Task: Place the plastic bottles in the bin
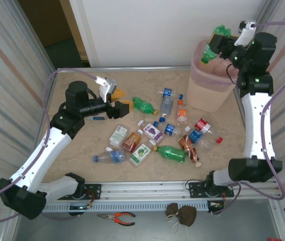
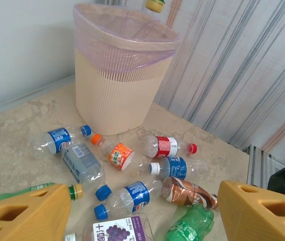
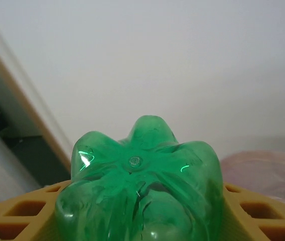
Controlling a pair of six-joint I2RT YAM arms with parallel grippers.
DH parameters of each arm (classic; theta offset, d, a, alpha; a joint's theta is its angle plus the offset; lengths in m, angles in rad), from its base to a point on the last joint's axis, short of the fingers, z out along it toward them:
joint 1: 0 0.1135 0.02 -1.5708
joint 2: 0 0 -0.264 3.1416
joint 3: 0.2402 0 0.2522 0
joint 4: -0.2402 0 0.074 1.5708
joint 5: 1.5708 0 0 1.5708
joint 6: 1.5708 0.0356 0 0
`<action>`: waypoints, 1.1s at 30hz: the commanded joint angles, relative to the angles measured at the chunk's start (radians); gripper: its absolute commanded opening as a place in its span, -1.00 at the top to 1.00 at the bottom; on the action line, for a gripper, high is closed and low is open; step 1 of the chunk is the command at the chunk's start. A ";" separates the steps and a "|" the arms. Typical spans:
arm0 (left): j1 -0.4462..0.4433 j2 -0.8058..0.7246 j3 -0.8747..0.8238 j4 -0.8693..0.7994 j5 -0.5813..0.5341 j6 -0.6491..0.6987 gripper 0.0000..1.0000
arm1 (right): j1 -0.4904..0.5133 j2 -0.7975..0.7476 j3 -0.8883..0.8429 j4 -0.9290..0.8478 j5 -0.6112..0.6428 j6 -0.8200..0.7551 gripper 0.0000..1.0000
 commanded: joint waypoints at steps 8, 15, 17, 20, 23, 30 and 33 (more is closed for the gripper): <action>0.009 -0.024 -0.030 0.001 -0.024 0.017 -0.55 | -0.099 0.298 0.275 -0.289 0.118 -0.037 -0.04; 0.014 -0.003 -0.041 0.009 -0.024 0.011 -0.55 | -0.098 0.428 0.283 -0.377 0.172 -0.095 -0.04; 0.015 0.004 -0.043 0.008 -0.024 0.002 -0.55 | -0.097 0.468 0.289 -0.402 0.172 -0.094 -0.04; 0.016 0.016 -0.046 0.008 -0.023 -0.003 -0.55 | -0.088 0.518 0.266 -0.391 0.165 -0.096 -0.04; 0.016 0.022 -0.047 0.001 -0.025 -0.007 -0.54 | -0.076 0.587 0.281 -0.412 0.159 -0.093 -0.05; 0.018 0.032 -0.051 -0.002 -0.018 -0.024 -0.54 | -0.058 0.738 0.323 -0.449 0.150 -0.079 -0.06; 0.018 0.035 -0.052 -0.009 -0.018 -0.029 -0.53 | -0.055 0.805 0.372 -0.489 0.136 -0.079 -0.07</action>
